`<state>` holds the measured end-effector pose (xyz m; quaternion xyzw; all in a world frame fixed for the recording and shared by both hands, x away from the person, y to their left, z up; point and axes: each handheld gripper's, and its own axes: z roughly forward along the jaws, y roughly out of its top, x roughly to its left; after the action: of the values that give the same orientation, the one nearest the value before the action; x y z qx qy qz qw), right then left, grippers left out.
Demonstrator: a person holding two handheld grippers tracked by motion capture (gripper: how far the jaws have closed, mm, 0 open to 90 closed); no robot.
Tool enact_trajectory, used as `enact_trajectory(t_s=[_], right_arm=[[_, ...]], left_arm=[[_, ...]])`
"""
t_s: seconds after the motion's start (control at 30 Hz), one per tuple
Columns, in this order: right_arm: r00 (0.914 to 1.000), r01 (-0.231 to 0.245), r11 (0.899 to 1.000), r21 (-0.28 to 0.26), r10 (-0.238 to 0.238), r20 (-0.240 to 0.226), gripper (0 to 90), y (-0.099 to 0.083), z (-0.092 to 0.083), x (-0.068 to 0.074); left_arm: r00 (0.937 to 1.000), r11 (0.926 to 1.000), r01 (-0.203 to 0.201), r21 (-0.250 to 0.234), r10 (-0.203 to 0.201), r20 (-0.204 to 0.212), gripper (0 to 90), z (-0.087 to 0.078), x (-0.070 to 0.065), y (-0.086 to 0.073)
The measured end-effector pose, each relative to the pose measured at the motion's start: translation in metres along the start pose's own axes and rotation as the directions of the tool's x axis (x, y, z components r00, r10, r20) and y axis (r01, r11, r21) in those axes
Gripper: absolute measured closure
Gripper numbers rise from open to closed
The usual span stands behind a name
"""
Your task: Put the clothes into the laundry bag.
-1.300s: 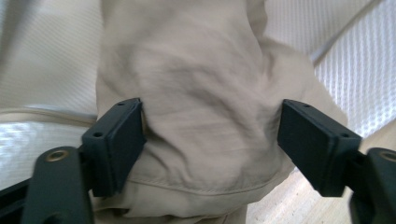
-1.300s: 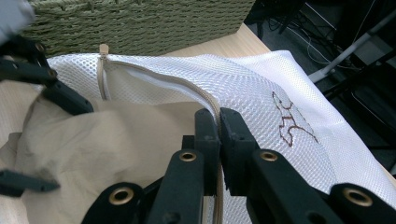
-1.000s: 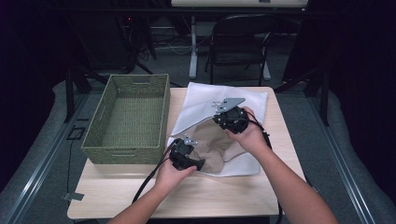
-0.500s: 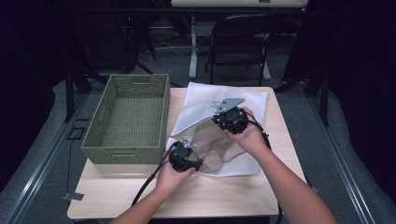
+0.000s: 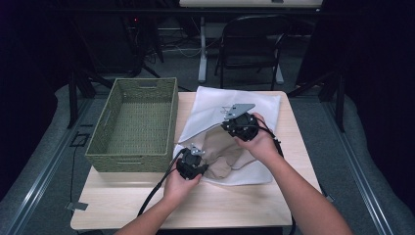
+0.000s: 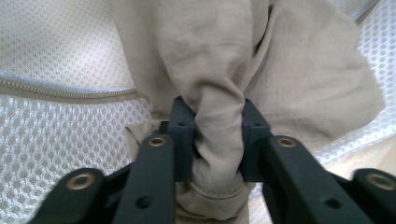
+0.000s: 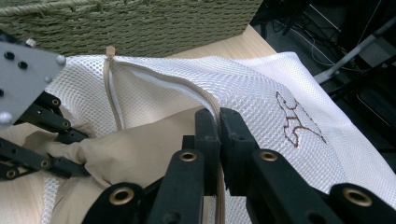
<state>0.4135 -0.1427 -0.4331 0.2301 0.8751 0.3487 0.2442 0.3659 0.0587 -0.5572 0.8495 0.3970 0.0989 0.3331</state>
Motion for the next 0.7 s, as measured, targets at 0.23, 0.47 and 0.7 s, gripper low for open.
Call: enact_trajectory(t_s=[0.23,0.47,0.7], right_arm=[[1.0,0.001,1.0,-0.008,-0.001,-0.004,86.5,0.001,0.002,0.003],[0.9999,0.009,1.0,-0.012,-0.01,-0.011,86.5,0.003,0.002,0.005],[0.9999,0.005,1.0,-0.015,-0.006,-0.011,86.5,0.003,0.002,0.006]], left_arm=[[0.9996,0.9996,0.02,-0.019,-0.019,0.019,78.7,-0.002,0.001,0.005],[0.9991,0.9985,0.031,-0.044,-0.03,0.029,79.9,-0.003,-0.001,0.016],[0.9991,0.9971,0.038,-0.066,-0.036,0.023,80.1,0.001,-0.002,0.029]])
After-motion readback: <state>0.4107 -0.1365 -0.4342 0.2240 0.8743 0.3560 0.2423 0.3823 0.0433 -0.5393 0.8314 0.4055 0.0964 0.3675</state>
